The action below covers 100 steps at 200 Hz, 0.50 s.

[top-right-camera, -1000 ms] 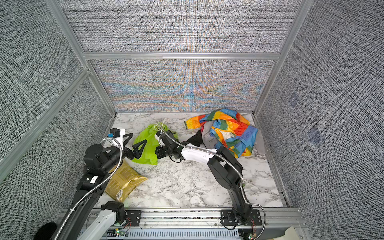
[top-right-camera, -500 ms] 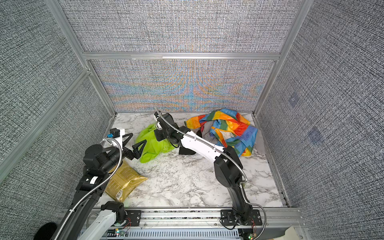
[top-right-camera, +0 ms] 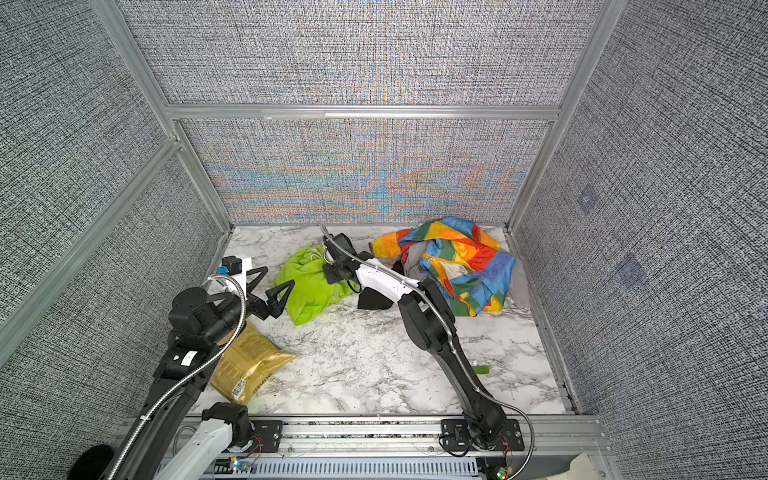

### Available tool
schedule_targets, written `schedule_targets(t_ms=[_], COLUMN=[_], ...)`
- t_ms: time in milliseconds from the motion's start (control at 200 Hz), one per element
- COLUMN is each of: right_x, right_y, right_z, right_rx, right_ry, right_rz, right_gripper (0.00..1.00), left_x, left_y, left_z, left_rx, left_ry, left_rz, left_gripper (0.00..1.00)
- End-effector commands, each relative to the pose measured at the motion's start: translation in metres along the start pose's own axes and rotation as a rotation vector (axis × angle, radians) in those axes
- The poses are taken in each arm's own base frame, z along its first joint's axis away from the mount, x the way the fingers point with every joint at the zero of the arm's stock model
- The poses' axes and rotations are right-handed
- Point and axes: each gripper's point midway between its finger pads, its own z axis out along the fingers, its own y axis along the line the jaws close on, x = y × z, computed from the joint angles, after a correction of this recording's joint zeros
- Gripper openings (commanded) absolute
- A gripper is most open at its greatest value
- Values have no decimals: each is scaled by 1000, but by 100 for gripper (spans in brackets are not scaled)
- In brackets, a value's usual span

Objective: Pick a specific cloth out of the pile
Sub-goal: 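Open the right gripper to release the drawstrings and rise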

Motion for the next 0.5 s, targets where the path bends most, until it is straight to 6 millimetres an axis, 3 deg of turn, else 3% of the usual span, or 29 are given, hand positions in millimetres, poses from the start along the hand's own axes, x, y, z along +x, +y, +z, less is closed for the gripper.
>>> schedule_targets(t_ms=[0, 105, 260, 350, 495], right_x=[8, 21, 10, 2, -20], right_y=[-5, -7, -1, 5, 16], right_z=[19, 37, 40, 32, 9], right_rx=[3, 8, -7, -29, -54], right_ry=[3, 30, 11, -6, -68], right_rz=[22, 29, 30, 38, 31], right_gripper=[0, 0, 0, 0, 9], left_x=[-6, -6, -6, -5, -5], left_y=[-3, -3, -2, -2, -2], left_z=[1, 1, 1, 1, 1], left_rx=[18, 18, 18, 16, 15], left_ry=[-20, -20, -20, -16, -18], left_rz=[5, 4, 4, 2, 1], left_gripper=[99, 99, 99, 99, 99])
